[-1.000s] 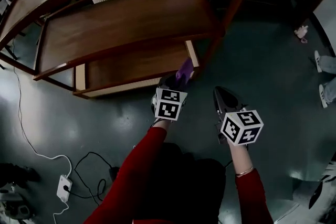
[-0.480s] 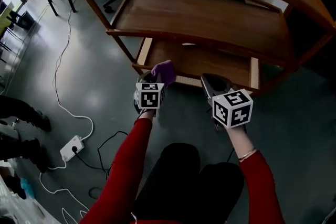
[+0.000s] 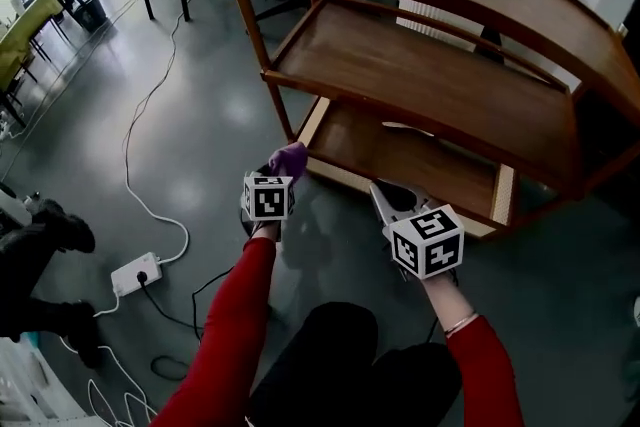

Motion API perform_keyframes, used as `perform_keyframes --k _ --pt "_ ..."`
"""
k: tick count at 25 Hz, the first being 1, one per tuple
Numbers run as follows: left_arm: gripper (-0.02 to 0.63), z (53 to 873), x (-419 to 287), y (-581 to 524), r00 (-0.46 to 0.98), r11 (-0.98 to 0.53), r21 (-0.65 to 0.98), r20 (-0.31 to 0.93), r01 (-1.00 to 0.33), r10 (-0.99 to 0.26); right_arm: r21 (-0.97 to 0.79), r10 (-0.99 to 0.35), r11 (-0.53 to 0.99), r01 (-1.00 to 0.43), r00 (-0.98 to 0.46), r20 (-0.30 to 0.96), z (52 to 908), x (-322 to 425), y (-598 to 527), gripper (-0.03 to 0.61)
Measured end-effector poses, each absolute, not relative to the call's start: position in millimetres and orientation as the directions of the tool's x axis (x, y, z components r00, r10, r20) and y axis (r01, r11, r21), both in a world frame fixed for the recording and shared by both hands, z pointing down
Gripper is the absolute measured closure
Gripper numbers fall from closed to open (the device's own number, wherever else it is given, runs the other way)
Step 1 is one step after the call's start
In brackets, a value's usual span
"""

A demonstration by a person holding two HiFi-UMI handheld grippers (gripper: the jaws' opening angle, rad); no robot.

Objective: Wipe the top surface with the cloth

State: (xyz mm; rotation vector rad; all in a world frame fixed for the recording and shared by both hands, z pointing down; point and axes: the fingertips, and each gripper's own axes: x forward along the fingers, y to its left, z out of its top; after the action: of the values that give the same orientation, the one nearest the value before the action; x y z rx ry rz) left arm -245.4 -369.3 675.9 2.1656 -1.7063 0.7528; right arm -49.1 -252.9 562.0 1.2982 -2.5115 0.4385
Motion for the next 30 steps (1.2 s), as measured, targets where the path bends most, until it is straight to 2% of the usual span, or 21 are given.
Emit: perform_keyframes --k 2,4,6,8,11,13,15,18,21,26,30 --pt "0.565 649 -243 -356 0.2 -0.265 -0.056 0.512 -0.963 -0.836 -0.134 -0.728 0.565 -0.814 -0.568 0.383 556 -57 -254 0.574" --pt "0.565 596 -251 -347 0.203 -0.229 -0.015 0.41 -0.973 -0.889 -0.14 -0.719 0.586 -0.798 -0.592 0.365 538 -71 -256 0.574" --pt "0.565 509 -271 -345 0.172 -0.181 -0.017 0.234 -0.983 -0.957 -0.122 -0.714 0.624 -0.771 -0.627 0.31 505 -90 -262 0.574" --pt "0.565 395 -291 -347 0.134 -0.132 -0.068 -0.02 -0.989 -0.991 -0.076 -0.717 0.661 -0.746 -0.659 0.227 463 -109 -276 0.574" --pt "0.565 231 -304 -332 0.093 -0.031 -0.165 -0.386 -0.986 -0.918 -0.019 -0.728 0.677 -0.736 -0.673 0.127 404 -120 -298 0.574" --pt "0.565 157 -301 -314 0.068 0.054 -0.207 -0.541 -0.977 -0.838 -0.017 -0.733 0.676 -0.737 -0.674 0.094 378 -119 -306 0.574" --pt "0.565 112 -292 -300 0.059 0.117 -0.236 -0.628 -0.965 -0.776 -0.033 -0.736 0.673 -0.738 -0.674 0.056 361 -115 -309 0.574" --pt "0.565 100 -271 -299 0.096 0.13 -0.289 -0.653 -0.949 -0.751 -0.018 -0.75 0.659 -0.752 -0.658 0.058 362 -108 -310 0.574" --pt "0.565 134 -252 -317 0.16 0.061 -0.34 -0.585 -0.939 -0.795 0.008 -0.754 0.653 -0.757 -0.649 0.099 378 -108 -311 0.574" --pt "0.565 251 -236 -362 0.258 -0.139 -0.339 -0.339 -0.931 -0.905 -0.028 -0.737 0.659 -0.751 -0.653 0.177 419 -110 -310 0.574" --pt "0.565 356 -217 -391 0.328 -0.262 -0.358 -0.135 -0.896 -0.935 -0.057 -0.725 0.661 -0.749 -0.655 0.213 453 -103 -301 0.574"
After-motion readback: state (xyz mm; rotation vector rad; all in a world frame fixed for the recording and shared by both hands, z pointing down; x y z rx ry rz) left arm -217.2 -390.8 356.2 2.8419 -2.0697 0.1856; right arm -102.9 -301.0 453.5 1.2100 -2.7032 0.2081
